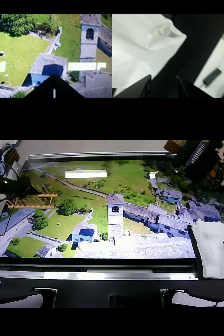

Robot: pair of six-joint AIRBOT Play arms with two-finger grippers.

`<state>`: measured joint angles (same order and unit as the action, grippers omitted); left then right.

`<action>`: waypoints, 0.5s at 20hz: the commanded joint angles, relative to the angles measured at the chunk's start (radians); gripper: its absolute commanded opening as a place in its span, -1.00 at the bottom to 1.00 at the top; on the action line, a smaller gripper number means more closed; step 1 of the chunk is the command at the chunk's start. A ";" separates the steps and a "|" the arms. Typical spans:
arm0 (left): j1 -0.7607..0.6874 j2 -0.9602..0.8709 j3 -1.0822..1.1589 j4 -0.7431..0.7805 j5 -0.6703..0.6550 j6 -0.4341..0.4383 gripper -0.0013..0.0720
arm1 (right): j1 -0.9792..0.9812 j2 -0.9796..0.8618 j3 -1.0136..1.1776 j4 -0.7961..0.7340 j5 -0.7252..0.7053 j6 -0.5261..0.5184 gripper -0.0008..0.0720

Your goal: Fold the clothes and pants, and hang the long-sleeved shirts on hangers.

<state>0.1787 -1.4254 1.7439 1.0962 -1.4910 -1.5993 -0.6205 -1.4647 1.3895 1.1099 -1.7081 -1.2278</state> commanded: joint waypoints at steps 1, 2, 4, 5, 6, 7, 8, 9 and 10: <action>-0.048 -0.005 -0.044 0.166 -0.001 0.032 -0.92 | 0.051 0.083 0.141 0.456 0.303 -0.108 -0.24; -0.077 -0.004 -0.077 0.248 -0.001 0.033 -0.92 | 0.108 0.095 0.167 0.589 0.385 -0.148 -0.36; -0.135 0.002 -0.162 0.359 0.012 0.032 -0.92 | 0.269 0.096 0.188 0.720 0.431 -0.203 -0.65; -0.159 0.010 -0.212 0.375 0.033 0.033 -0.92 | 0.373 0.092 0.188 0.725 0.419 -0.222 -0.82; -0.177 0.021 -0.257 0.382 0.053 0.032 -0.92 | 0.473 0.086 0.188 0.724 0.402 -0.241 -0.87; -0.193 0.034 -0.305 0.382 0.079 0.033 -0.92 | 0.578 0.080 0.188 0.715 0.390 -0.253 -0.87; -0.204 0.046 -0.341 0.382 0.095 0.033 -0.92 | 0.667 0.075 0.188 0.704 0.384 -0.253 -0.87; -0.212 0.055 -0.369 0.382 0.098 0.033 -0.92 | 0.753 0.070 0.188 0.693 0.381 -0.254 -0.87; -0.216 0.059 -0.385 0.382 0.095 0.033 -0.92 | 0.821 0.067 0.187 0.672 0.378 -0.253 -0.87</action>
<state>-0.0044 -1.3876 1.4445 1.4345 -1.4269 -1.5692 -0.0196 -1.3903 1.5688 1.7565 -1.3457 -1.4494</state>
